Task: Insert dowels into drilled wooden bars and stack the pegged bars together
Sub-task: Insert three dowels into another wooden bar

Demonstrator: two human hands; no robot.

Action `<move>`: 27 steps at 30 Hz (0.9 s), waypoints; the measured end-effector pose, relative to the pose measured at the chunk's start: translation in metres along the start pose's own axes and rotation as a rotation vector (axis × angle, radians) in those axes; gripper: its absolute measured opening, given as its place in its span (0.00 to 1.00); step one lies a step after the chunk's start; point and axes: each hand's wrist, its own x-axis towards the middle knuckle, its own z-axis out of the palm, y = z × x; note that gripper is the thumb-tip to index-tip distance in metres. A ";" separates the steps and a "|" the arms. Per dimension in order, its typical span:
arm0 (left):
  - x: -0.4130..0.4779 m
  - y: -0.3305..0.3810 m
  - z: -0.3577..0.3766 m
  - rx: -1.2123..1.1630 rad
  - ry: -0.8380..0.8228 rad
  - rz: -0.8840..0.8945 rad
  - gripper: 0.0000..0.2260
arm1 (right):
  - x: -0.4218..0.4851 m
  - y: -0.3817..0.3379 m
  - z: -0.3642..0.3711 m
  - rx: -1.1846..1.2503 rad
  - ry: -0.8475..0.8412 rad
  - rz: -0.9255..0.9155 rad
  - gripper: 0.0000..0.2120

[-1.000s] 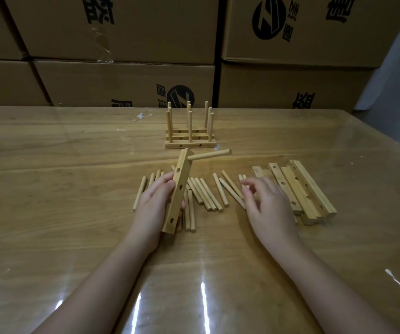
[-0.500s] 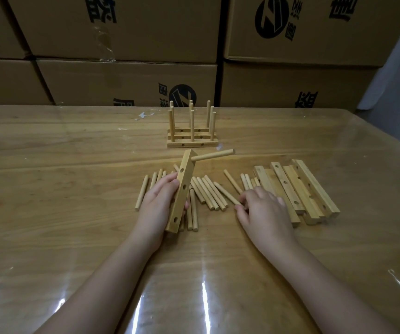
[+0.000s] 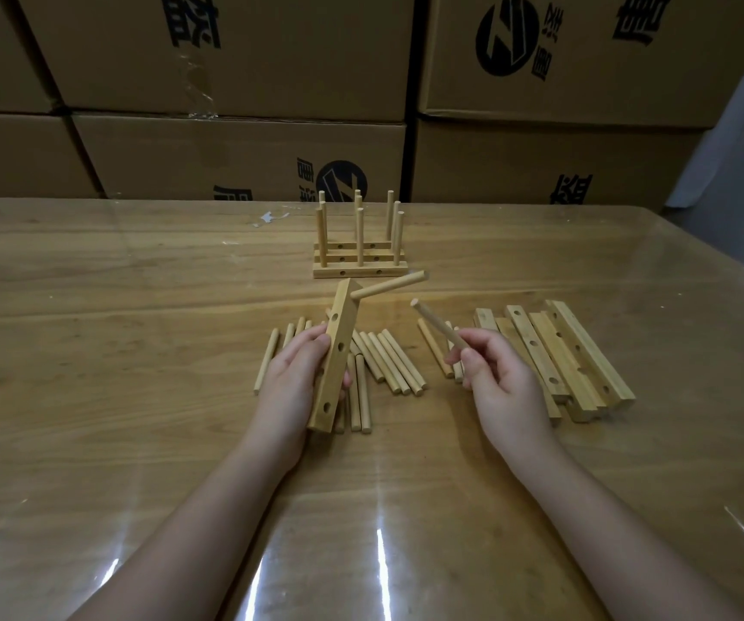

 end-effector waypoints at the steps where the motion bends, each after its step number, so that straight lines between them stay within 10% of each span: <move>1: 0.000 0.000 -0.001 -0.002 -0.003 0.002 0.12 | -0.001 0.000 0.001 -0.004 -0.003 -0.014 0.12; 27: -0.003 -0.002 0.003 0.029 -0.118 0.064 0.09 | -0.013 -0.012 0.009 -0.322 -0.169 -0.371 0.12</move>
